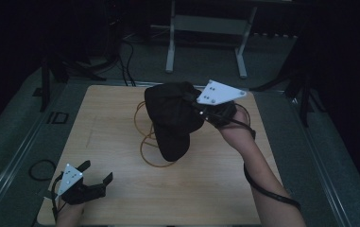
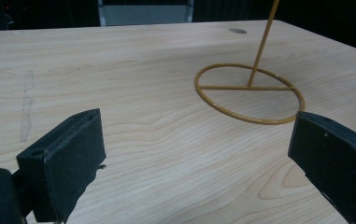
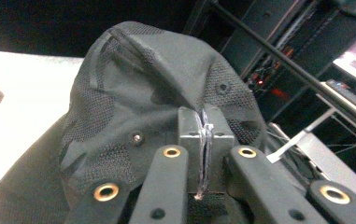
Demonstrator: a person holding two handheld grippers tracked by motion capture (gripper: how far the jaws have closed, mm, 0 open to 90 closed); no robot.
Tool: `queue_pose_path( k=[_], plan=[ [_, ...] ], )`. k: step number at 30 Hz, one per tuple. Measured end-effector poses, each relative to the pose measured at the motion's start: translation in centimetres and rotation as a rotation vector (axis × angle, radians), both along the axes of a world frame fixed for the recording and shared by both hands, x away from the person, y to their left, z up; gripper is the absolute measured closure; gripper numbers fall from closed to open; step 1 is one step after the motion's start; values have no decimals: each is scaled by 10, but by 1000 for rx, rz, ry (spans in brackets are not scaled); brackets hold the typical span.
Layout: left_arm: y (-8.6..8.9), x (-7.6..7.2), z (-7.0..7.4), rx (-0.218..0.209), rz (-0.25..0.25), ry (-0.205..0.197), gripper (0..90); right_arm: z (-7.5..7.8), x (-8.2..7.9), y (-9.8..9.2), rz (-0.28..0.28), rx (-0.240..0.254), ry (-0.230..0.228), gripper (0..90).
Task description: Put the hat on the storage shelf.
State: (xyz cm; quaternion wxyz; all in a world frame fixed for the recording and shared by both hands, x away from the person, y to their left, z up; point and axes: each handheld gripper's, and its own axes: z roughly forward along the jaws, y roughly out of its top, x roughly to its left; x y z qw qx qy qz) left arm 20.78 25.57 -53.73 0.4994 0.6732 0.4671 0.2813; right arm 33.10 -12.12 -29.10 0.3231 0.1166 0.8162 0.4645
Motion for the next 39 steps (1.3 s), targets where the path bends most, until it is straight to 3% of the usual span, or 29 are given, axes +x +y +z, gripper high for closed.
queue_pose_path(
  k=[13,23,32,39],
  plan=[
    [0,-3,0,-31,-15,-14,44,-13,5,33,54,-31,53,883],
    [-3,-4,-1,-42,-34,-14,45,-16,16,59,35,-40,118,879],
    [-1,-5,-3,-55,-43,-15,50,-36,23,77,40,-49,170,867],
    [-1,-5,-2,-51,-44,-20,50,-40,29,75,19,10,206,787]
  ],
)
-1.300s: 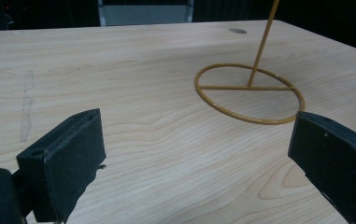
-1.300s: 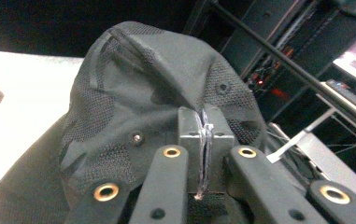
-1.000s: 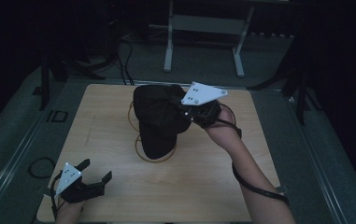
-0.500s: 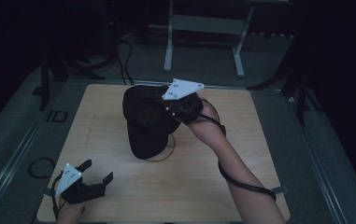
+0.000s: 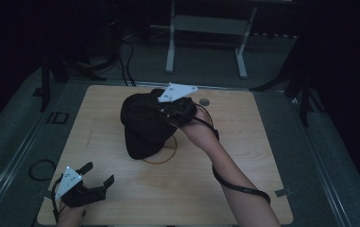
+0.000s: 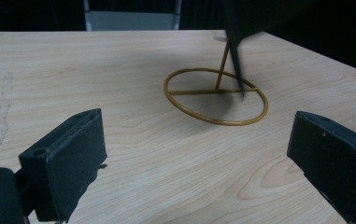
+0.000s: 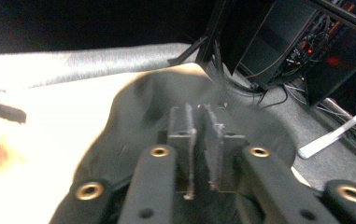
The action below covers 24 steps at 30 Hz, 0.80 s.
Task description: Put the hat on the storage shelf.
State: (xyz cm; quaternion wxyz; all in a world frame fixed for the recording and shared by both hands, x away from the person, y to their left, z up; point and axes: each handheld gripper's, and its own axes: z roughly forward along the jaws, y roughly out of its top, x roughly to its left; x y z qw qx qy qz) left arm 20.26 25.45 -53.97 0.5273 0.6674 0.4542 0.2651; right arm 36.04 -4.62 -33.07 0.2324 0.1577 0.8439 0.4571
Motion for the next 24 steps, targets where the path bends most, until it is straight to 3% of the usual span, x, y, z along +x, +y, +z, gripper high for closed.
queue_pose_path(
  k=[3,6,16,24],
  plan=[
    [0,0,0,-2,-2,1,50,1,3,-2,-17,23,20,734],
    [0,0,-1,-10,1,2,50,-2,5,-3,-26,15,25,701],
    [1,1,-2,-4,7,7,49,-2,3,-8,-23,42,45,481],
    [3,1,-2,-9,10,11,49,-1,3,-19,-16,50,73,371]
  ],
)
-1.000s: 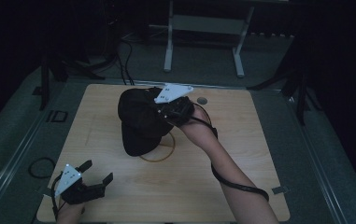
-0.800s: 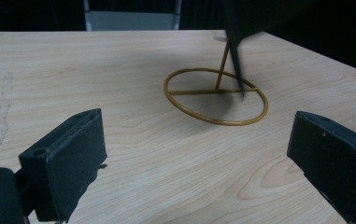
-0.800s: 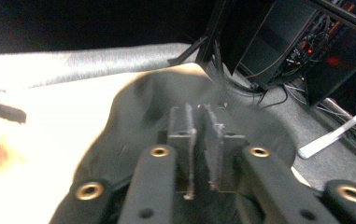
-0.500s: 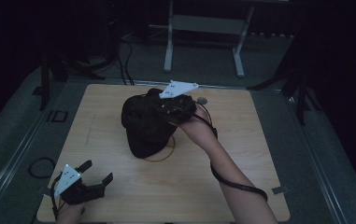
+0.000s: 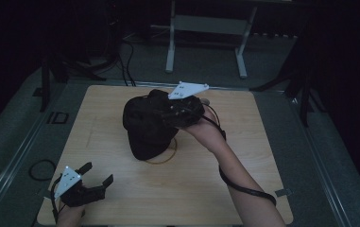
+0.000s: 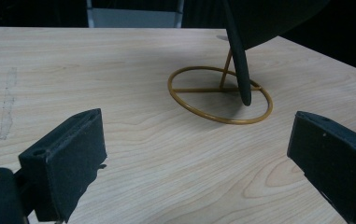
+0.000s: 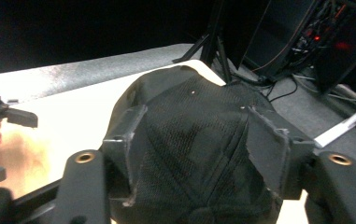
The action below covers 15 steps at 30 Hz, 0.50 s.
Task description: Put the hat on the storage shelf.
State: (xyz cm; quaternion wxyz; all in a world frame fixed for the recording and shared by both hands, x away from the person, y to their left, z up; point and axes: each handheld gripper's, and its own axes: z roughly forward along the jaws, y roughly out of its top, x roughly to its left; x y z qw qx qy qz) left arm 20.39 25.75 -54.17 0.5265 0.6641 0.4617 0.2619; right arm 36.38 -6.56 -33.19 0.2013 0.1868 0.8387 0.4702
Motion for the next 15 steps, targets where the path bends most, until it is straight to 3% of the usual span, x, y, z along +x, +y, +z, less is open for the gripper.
queue_pose_path(
  k=[7,9,11,15],
  plan=[
    [0,0,0,-1,1,4,49,-5,0,-12,6,25,34,270],
    [0,0,0,-1,1,3,49,-6,0,-16,25,60,46,206],
    [0,0,0,1,3,2,49,-8,0,-21,30,61,52,137],
    [0,0,0,0,3,1,49,-12,-1,-28,52,66,45,121]
  ],
)
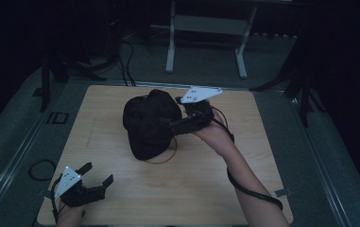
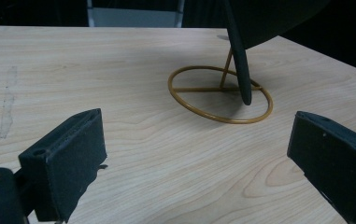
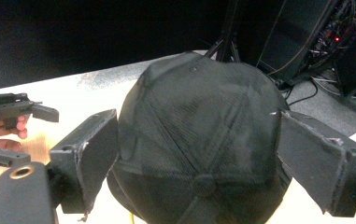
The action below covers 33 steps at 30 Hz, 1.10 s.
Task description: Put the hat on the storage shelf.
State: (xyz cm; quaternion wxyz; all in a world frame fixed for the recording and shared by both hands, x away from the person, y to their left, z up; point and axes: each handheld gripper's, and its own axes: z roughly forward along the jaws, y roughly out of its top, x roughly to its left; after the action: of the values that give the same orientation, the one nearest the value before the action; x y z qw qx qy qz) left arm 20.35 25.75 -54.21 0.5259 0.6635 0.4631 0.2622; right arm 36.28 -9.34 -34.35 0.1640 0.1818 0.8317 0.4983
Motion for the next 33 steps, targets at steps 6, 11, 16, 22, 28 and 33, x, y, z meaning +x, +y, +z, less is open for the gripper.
queue_pose_path(
  k=[6,11,16,22,28,33],
  plan=[
    [1,0,-1,5,3,1,49,-7,-2,-9,3,3,2,128],
    [2,-1,-1,8,6,0,49,-13,-1,-18,-16,12,-11,129],
    [3,-1,-1,6,9,0,49,-20,-1,-26,-27,5,-9,130],
    [2,-1,-1,5,6,2,49,-29,-2,-34,-40,-10,-8,131],
    [2,-1,-1,6,1,2,49,-40,-2,-41,-49,-14,3,132],
    [0,-1,-2,17,-5,4,49,-55,-4,-48,-47,-35,10,132]
  ],
)
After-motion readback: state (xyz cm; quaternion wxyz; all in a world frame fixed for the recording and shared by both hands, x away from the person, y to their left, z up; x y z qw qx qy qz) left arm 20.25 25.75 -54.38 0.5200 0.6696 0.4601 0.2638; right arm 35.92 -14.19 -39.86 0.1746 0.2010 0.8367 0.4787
